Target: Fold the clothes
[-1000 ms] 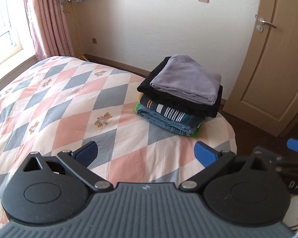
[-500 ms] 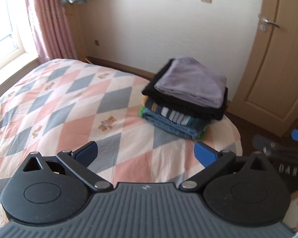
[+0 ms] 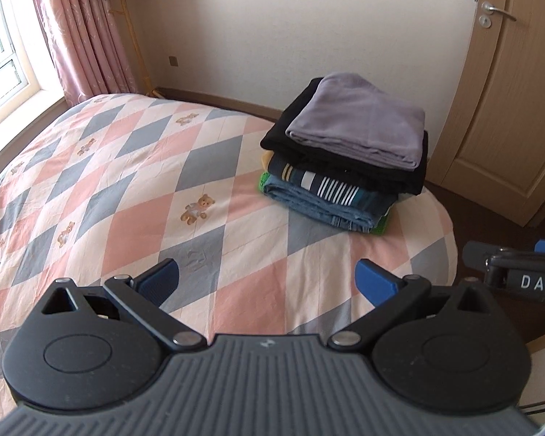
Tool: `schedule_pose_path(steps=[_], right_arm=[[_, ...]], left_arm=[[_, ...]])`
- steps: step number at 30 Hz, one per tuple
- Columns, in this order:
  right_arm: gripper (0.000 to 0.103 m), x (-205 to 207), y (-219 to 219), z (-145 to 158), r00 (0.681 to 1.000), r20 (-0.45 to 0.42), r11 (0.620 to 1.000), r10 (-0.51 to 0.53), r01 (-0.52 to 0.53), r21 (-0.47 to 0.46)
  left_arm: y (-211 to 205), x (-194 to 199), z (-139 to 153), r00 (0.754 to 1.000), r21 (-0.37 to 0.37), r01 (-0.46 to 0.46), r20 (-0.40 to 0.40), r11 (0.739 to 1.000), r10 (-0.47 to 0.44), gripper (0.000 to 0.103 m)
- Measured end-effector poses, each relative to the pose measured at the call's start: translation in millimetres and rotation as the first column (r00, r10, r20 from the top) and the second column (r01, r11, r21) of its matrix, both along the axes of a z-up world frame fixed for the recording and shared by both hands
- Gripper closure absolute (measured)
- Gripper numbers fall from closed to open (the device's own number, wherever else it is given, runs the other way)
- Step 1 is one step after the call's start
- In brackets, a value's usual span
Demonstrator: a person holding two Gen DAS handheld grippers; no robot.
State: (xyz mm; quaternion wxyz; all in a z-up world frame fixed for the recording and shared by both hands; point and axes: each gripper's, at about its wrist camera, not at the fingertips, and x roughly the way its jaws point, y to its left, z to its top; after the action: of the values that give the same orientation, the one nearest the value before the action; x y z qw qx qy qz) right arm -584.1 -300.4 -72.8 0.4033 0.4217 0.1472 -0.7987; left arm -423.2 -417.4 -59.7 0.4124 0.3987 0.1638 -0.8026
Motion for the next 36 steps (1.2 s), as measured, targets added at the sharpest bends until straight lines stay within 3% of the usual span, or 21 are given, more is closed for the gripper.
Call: schedule_pose_path(steps=[36], right_arm=[[0.0,-35.7,-44.8,-47.4,0.998,0.056,0.99,0.014,-0.022,0.141]], left_arm=[[-51.9,-46.2,-45.8,0.998,0.132,-0.007,0.068,0.991,-0.002,0.001]])
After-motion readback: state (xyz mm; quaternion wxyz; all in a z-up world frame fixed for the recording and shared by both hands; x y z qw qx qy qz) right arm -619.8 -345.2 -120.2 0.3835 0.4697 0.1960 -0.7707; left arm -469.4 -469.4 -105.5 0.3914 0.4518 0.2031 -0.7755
